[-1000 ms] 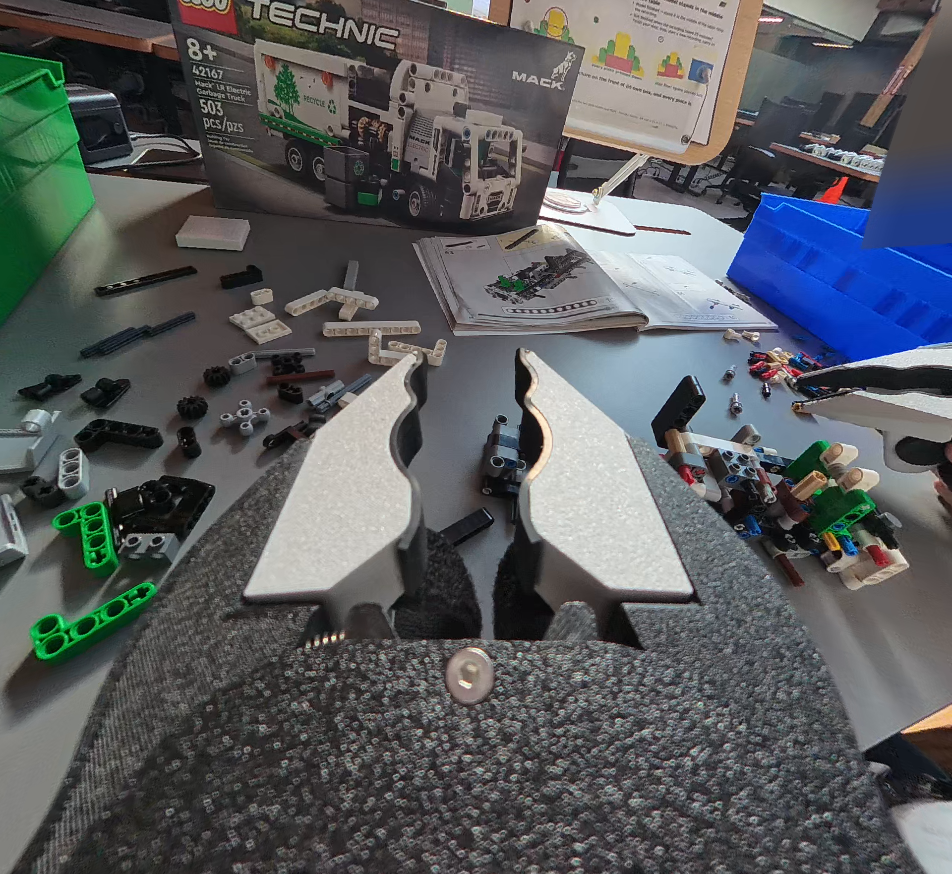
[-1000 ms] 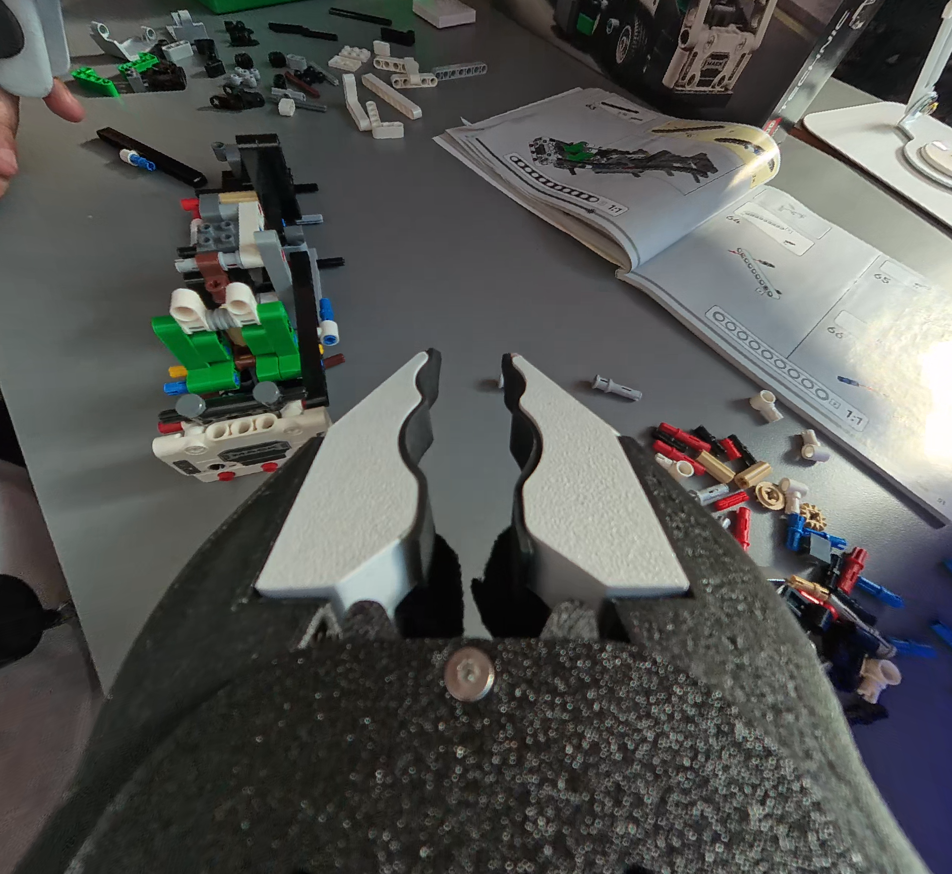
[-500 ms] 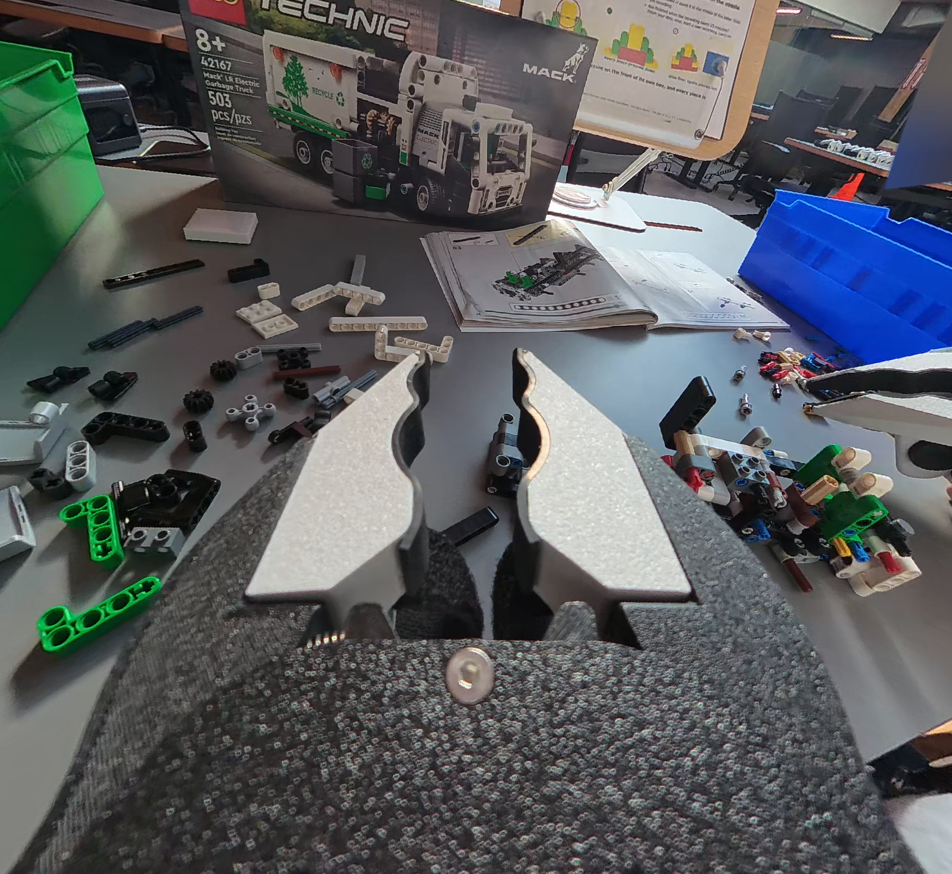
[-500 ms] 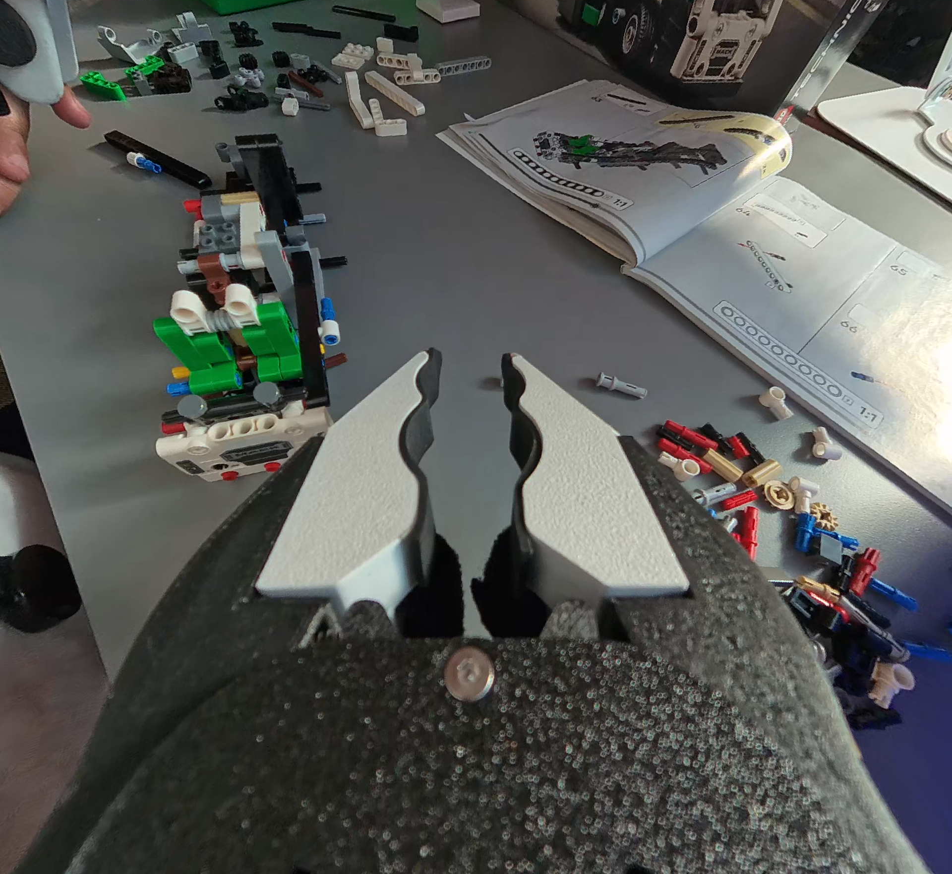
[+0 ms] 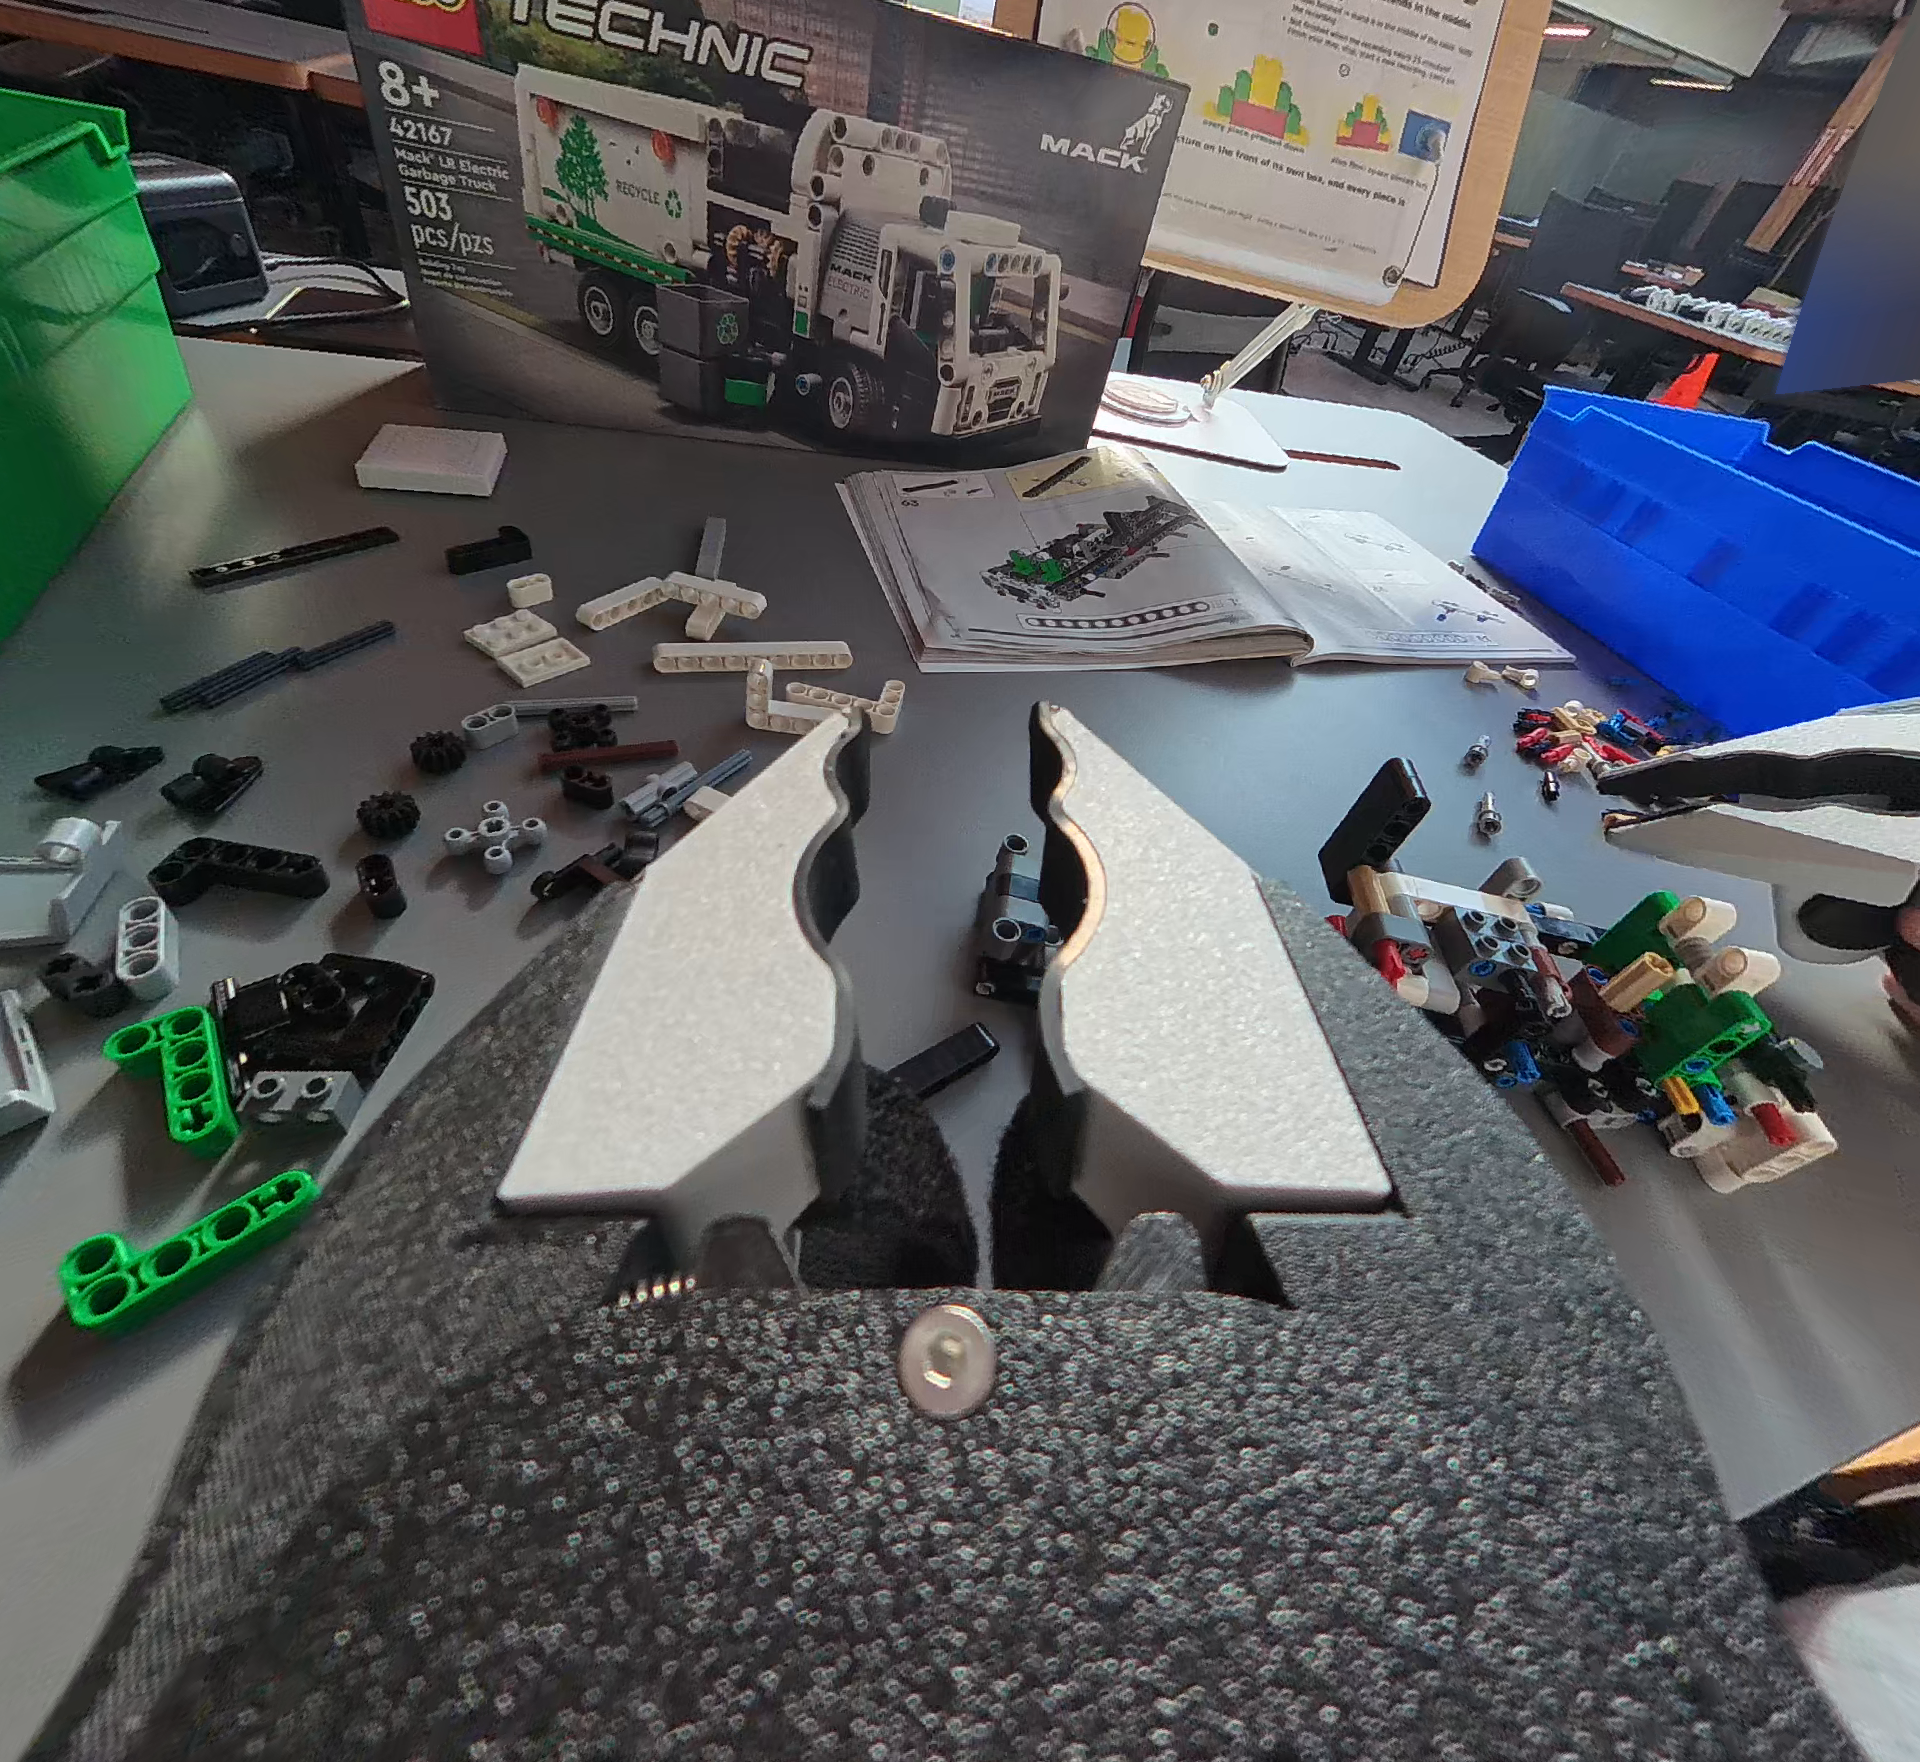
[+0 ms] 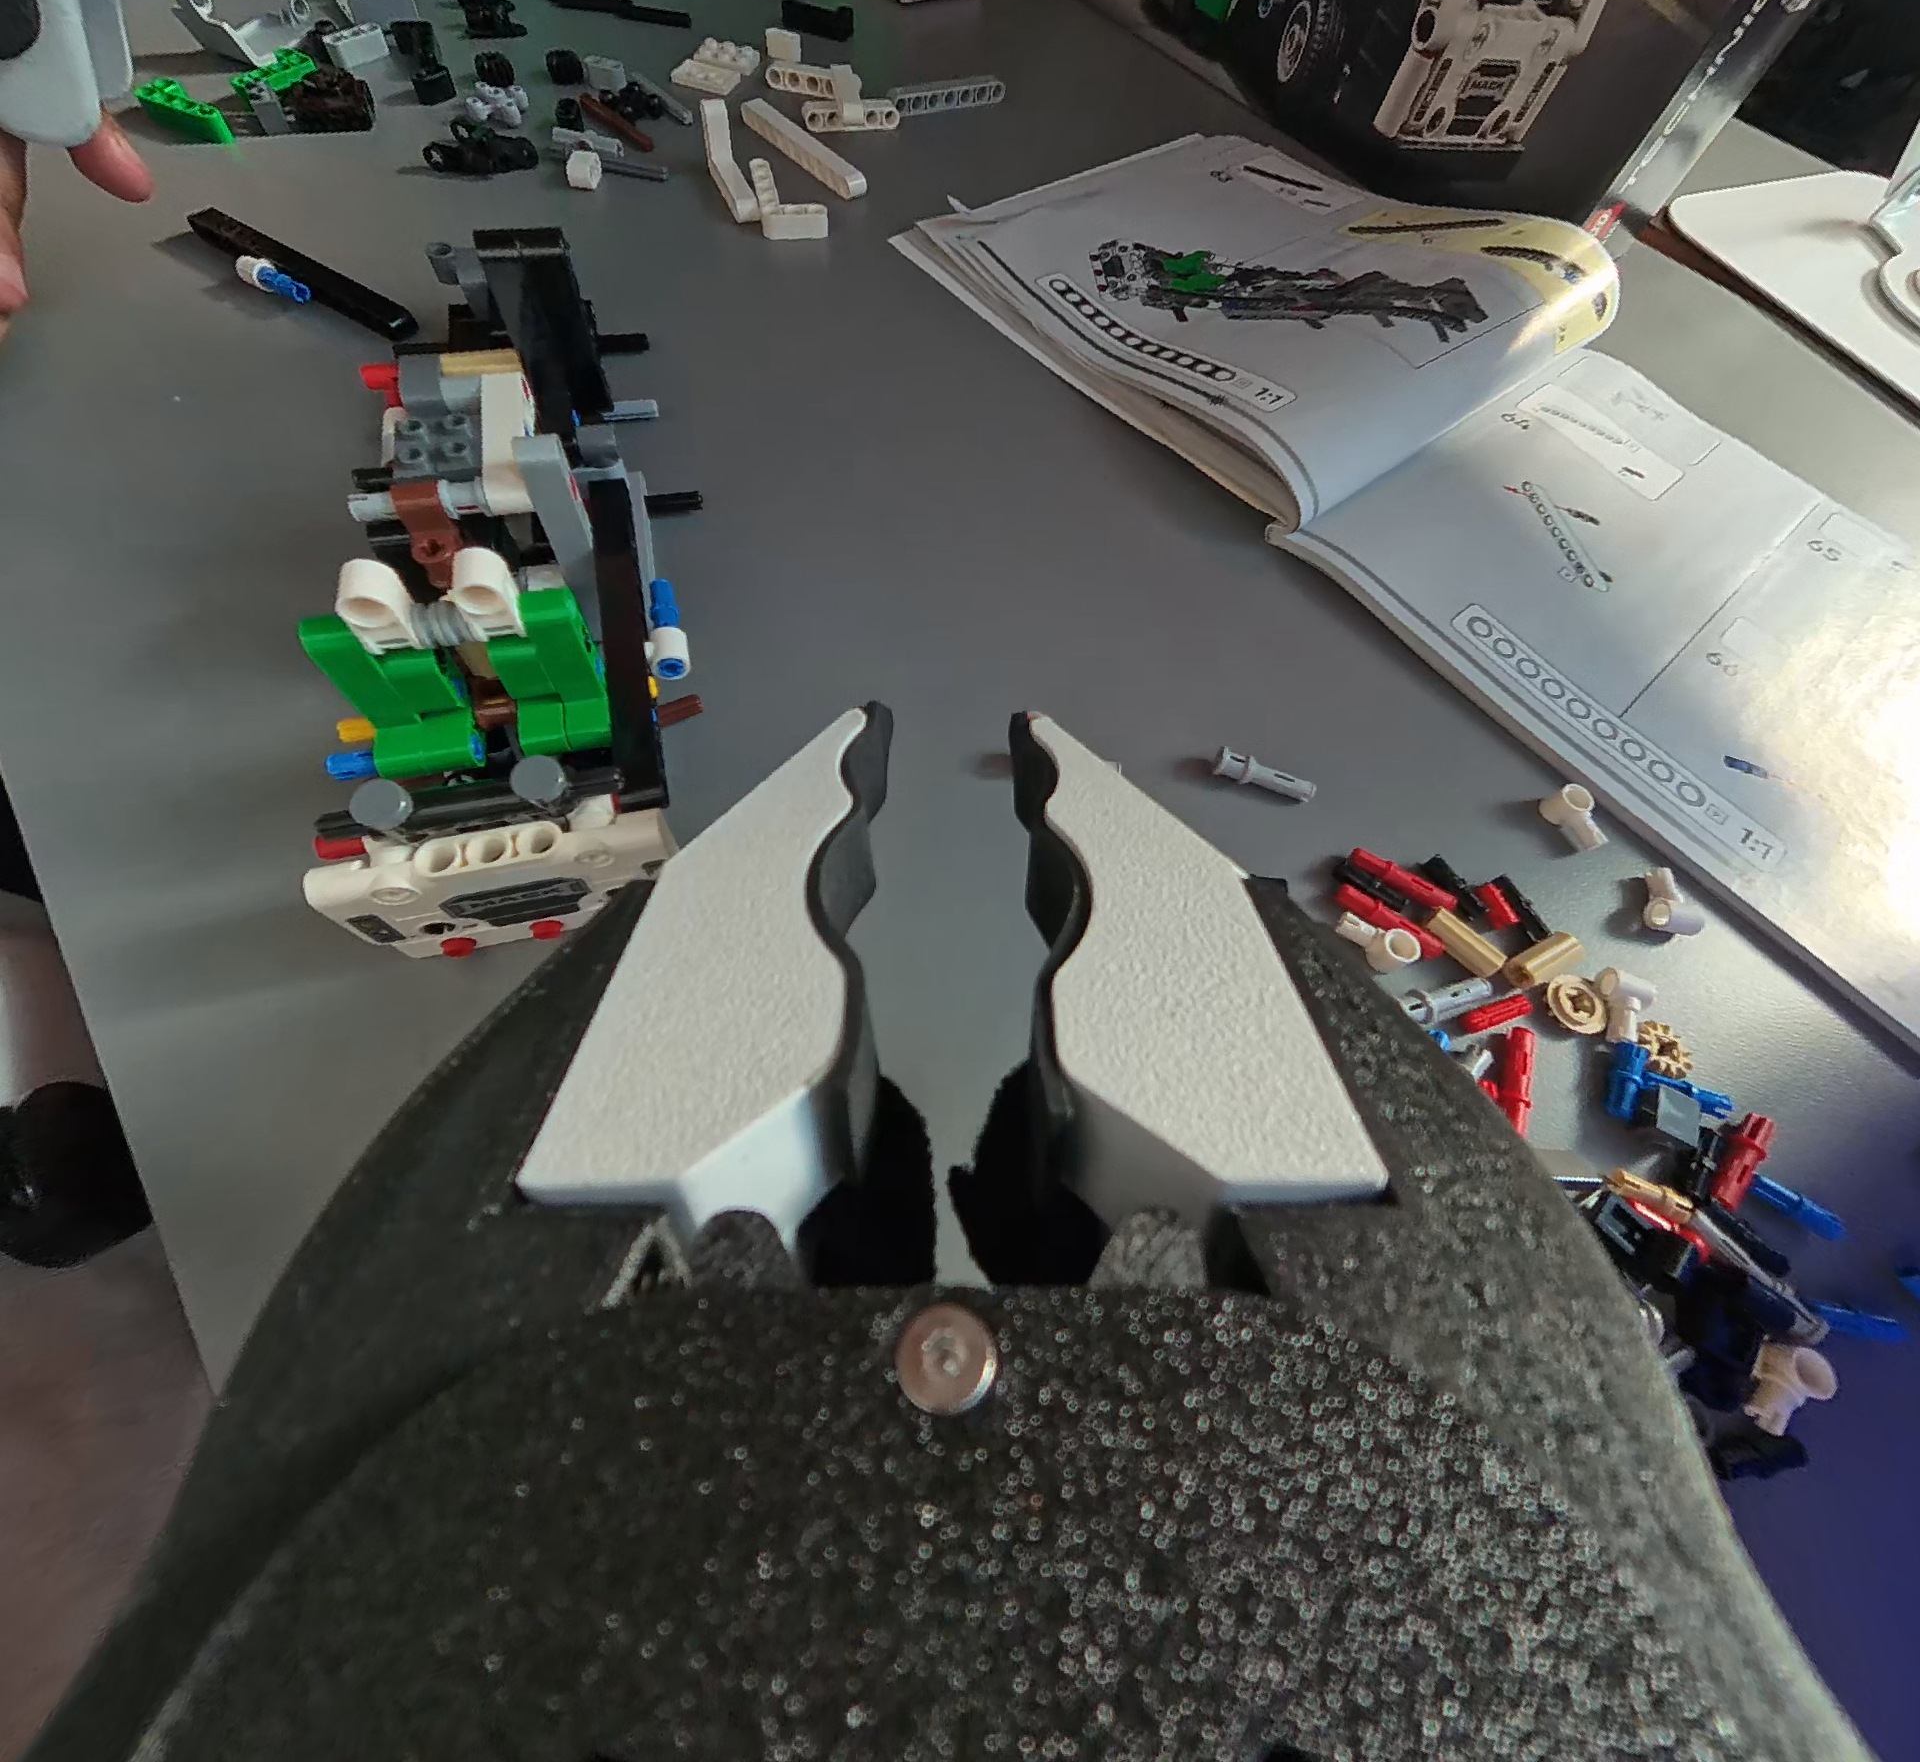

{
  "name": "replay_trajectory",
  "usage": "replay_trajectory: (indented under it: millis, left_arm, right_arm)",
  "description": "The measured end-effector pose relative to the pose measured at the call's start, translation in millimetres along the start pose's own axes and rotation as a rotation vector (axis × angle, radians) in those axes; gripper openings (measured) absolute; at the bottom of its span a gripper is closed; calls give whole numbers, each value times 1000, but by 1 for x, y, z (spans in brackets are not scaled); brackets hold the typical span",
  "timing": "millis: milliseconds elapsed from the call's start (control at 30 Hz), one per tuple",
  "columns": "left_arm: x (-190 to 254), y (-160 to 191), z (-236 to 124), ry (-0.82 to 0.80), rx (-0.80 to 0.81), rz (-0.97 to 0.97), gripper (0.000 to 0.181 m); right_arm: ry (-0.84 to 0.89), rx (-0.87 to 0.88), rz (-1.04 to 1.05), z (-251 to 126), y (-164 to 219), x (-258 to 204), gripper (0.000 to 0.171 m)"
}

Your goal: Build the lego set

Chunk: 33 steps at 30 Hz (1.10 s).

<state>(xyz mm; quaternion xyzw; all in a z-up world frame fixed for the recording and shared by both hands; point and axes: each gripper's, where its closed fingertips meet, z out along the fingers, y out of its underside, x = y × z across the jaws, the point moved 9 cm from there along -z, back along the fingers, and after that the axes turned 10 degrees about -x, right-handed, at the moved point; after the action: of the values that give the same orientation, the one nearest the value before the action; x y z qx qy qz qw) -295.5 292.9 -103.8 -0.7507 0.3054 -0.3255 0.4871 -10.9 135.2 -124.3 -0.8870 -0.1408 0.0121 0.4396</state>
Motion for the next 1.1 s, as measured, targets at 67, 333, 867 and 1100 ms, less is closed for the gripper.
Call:
replay_trajectory:
  millis: [67,333,867,1100]
  left_arm:
    - [1,0,-2,6,15,6,28]
    - [4,-1,-11,26,94,34,28]
    - [8,-1,-12,281,79,28,30]
    - [13,-1,-19,386,97,55,30]
  right_arm:
    - [2,-6,-8,1,0,-1,23]
    - [17,-11,-26,1,0,-3,23]
    - [19,183,68,-17,-3,2,28]
    - [-15,174,34,-16,-4,-6,31]
